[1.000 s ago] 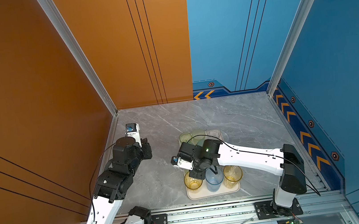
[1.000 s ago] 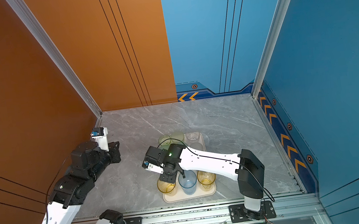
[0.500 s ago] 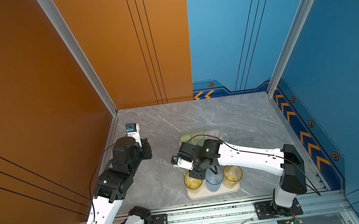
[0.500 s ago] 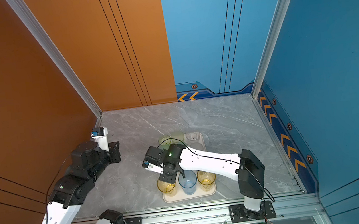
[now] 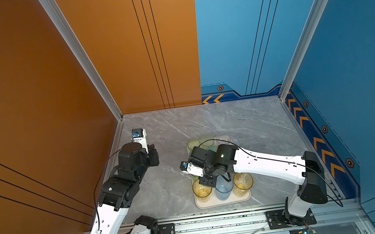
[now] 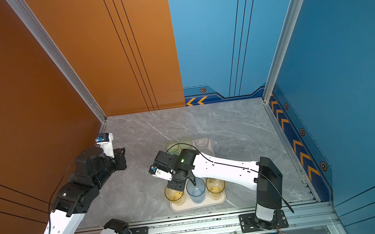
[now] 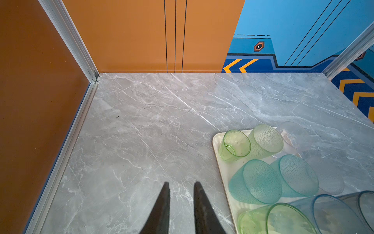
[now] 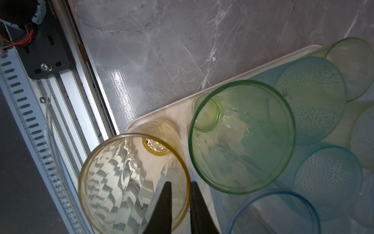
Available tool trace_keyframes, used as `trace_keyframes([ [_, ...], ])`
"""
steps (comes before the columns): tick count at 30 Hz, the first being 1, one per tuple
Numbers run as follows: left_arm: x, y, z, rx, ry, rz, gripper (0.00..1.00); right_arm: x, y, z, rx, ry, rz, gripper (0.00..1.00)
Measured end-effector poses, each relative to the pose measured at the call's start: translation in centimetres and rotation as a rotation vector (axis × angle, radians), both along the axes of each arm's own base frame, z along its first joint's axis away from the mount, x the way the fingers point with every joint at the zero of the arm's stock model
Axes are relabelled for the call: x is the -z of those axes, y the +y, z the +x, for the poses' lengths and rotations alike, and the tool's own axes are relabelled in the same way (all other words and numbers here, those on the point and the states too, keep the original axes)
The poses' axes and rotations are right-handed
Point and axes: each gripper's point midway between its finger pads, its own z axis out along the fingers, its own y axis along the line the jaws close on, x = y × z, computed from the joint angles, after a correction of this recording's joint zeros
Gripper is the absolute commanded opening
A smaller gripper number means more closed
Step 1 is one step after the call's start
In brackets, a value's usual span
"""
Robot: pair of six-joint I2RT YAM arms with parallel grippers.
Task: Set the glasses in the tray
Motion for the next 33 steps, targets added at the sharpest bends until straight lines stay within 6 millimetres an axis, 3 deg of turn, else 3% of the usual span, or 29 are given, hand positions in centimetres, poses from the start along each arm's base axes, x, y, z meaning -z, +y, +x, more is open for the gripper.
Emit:
trace_keyframes([
  [11, 0.5, -0.2, 0.4, 0.002, 0.019, 0.002, 0.23, -1.5, -0.9, -0.1, 0.010, -0.017, 0.041, 0.17],
  [17, 0.9, -0.3, 0.6, 0.002, 0.024, 0.008, 0.27, -3.2, -2.1, 1.6, 0.080, -0.042, 0.104, 0.17],
  [20, 2.4, -0.1, 0.8, -0.005, 0.047, 0.018, 0.30, -3.9, -3.0, 2.7, 0.133, -0.058, 0.154, 0.18],
  [26, 5.6, 0.5, 1.2, -0.031, 0.092, 0.040, 0.33, -5.7, -6.3, 5.6, 0.290, -0.101, 0.274, 0.25],
  [32, 7.5, 1.1, 2.5, -0.068, 0.109, 0.047, 0.43, -8.0, -12.0, 9.5, 0.533, -0.166, 0.409, 0.31],
  [33, 7.8, 1.2, 2.8, -0.073, 0.114, 0.047, 0.50, -8.3, -13.3, 10.4, 0.592, -0.177, 0.431, 0.32],
])
